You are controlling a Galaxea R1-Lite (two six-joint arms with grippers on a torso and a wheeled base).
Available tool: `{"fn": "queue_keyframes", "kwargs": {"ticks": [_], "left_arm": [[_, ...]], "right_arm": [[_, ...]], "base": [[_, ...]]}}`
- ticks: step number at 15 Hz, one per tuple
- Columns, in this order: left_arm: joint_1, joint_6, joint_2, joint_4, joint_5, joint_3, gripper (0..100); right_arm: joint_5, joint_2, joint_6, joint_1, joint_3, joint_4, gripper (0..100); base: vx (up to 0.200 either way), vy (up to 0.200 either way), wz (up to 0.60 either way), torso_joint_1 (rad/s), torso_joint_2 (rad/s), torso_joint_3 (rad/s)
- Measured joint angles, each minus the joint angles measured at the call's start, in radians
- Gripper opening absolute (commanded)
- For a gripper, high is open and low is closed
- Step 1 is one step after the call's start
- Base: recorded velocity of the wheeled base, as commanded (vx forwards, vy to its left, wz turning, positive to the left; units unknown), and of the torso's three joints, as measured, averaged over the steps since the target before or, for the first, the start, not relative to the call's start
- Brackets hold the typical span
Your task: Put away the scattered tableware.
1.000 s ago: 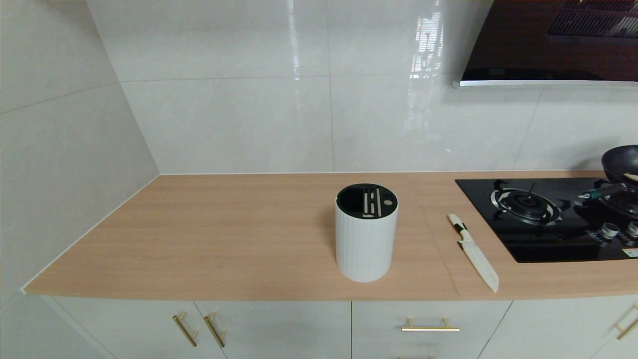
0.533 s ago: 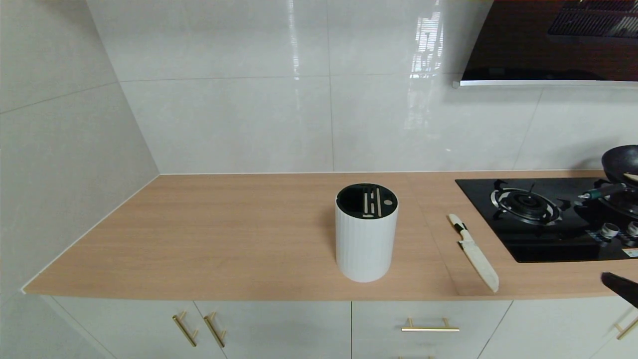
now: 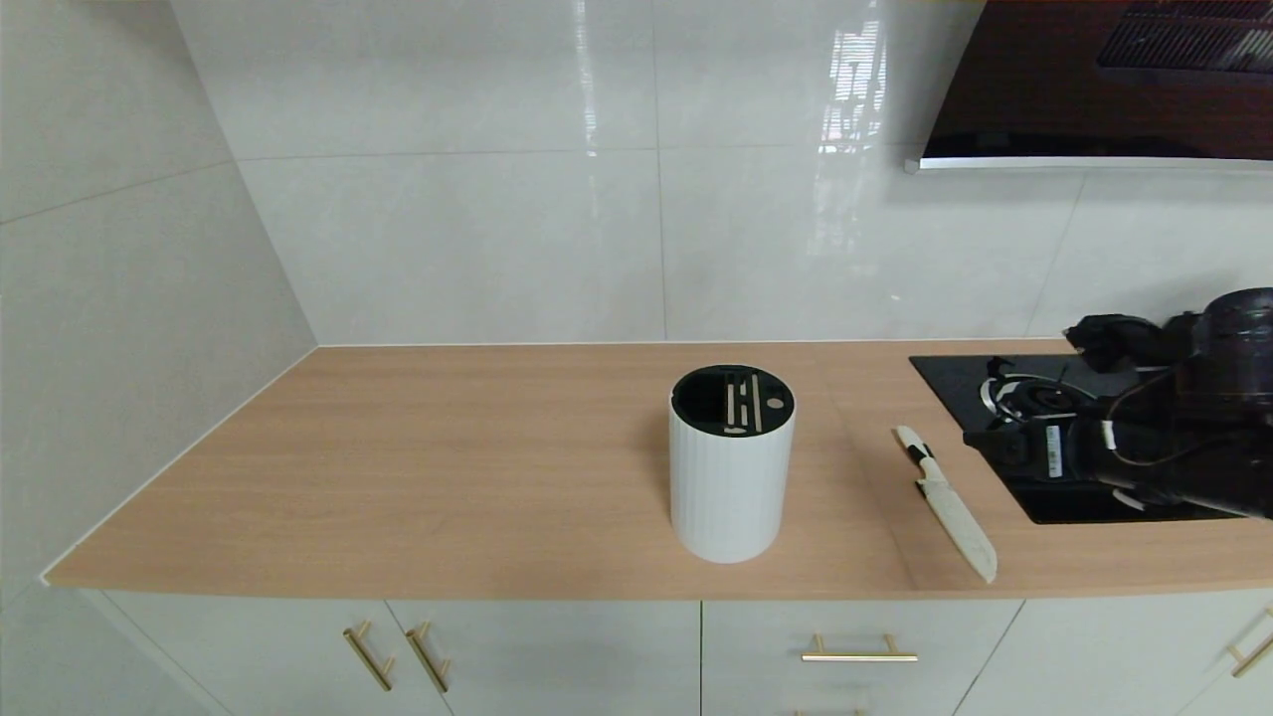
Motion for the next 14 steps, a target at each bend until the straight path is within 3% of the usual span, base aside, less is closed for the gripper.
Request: {"fn": "queue_keyframes", "kwargs": {"ticks": [4,14], "left_arm": [[0.000,0.000,0.000,0.000,0.000,0.000,100],[0.000,0.000,0.000,0.000,0.000,0.000,100]], "right_arm": [[-0.031,0.265,-0.016,0.002,-0.091,-0.135,100],[-0.062,0.627,-0.035,-0.061,-0.243,-0.221,100]], "base": [[0.000,0.000,0.00,0.000,0.00,0.000],[0.000,0.000,0.00,0.000,0.00,0.000]]}}
